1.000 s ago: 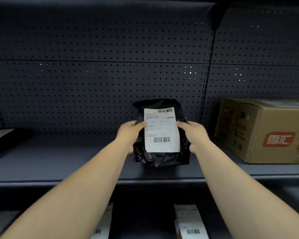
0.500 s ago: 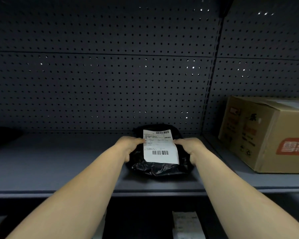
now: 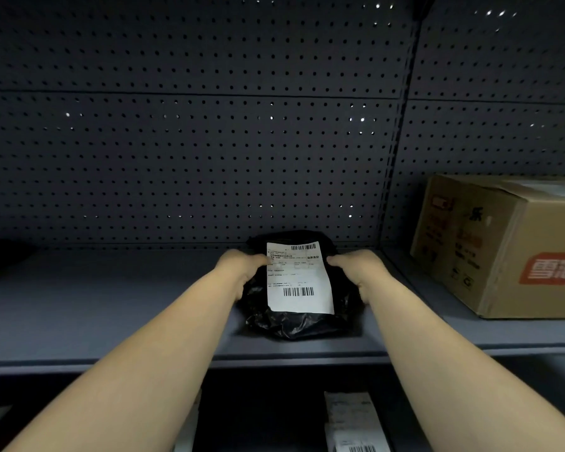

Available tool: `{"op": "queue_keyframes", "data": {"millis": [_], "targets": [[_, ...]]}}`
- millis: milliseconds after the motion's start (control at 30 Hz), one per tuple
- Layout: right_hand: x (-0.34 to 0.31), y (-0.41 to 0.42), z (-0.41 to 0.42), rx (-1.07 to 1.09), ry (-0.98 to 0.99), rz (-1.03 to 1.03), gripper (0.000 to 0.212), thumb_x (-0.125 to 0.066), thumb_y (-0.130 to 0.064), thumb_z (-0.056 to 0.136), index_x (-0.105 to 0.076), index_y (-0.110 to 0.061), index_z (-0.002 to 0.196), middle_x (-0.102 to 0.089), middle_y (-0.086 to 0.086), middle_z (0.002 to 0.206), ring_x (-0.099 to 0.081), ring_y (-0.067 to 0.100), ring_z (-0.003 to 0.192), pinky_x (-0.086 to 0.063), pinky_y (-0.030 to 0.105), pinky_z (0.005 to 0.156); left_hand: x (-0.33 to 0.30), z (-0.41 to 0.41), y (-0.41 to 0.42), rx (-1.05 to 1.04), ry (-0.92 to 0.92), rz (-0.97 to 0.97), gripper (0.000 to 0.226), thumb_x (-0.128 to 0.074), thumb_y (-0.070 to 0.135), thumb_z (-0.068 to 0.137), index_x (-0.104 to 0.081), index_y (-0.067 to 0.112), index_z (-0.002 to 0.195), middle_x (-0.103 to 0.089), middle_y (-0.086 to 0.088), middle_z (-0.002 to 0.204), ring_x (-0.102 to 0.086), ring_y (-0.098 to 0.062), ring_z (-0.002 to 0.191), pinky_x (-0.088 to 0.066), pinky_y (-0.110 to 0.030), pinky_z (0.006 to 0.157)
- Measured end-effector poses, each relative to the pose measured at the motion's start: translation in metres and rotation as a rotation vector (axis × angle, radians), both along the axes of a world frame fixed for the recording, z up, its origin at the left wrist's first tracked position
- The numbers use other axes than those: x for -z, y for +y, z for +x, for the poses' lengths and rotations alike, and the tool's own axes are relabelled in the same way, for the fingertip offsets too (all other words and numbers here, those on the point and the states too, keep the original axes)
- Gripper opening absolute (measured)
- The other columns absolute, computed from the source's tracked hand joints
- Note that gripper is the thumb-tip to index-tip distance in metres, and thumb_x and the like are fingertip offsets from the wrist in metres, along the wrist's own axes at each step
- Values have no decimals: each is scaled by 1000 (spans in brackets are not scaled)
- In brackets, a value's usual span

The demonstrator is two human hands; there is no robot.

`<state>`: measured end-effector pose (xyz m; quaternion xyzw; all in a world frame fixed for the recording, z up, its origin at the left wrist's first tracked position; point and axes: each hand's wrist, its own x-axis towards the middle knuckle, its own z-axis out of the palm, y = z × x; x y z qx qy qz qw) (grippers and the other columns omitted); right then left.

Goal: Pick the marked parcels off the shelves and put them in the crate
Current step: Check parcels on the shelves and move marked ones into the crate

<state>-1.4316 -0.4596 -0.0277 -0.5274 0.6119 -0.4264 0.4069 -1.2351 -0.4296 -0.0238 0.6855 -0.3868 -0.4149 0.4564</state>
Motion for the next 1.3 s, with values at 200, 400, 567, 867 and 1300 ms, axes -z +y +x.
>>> {"op": "queue_keyframes", "data": {"millis": [200, 400, 567, 867, 1300], "targets": [[-21, 27, -4, 85, 679, -332, 36, -56, -32, 89, -63, -10, 117, -64, 11, 115, -58, 29, 104, -46, 29, 75, -20, -7, 18, 13, -665, -134, 43, -62, 30, 86, -39, 13, 54, -45, 1, 53, -44, -12, 45, -29, -16, 34], [-14, 64, -8, 116, 1063, -596, 30, -55, -28, 90, -65, -13, 113, -63, 8, 109, -53, 28, 103, -43, 35, 77, -28, -30, 56, 109, -1108, -305, 26, -54, 36, 88, -53, 11, 79, -62, -7, 83, -61, -27, 78, -47, -31, 60], [-9, 92, -23, 142, 1071, -589, 30, -56, -28, 90, -64, -14, 115, -63, 7, 111, -54, 27, 105, -45, 38, 82, -25, -54, 76, 194, -1246, -323, 30, -52, 43, 89, -54, 13, 87, -59, -4, 87, -58, -24, 79, -41, -30, 60], [-18, 124, -83, 248, 1059, -509, 34, -54, -31, 91, -60, -18, 122, -61, 4, 118, -51, 26, 111, -43, 38, 88, -40, -115, 95, 265, -1179, -433, 42, -53, 47, 90, -62, 7, 101, -60, -4, 82, -60, -23, 76, -43, -27, 52], [-58, 134, -242, 372, 1068, -460, 32, -53, -33, 92, -60, -18, 119, -61, 4, 114, -51, 27, 107, -43, 39, 82, -87, -251, 71, 263, -1057, -453, 45, -52, 50, 90, -38, 20, 60, -48, 1, 61, -52, -22, 61, -39, -26, 48]]}}
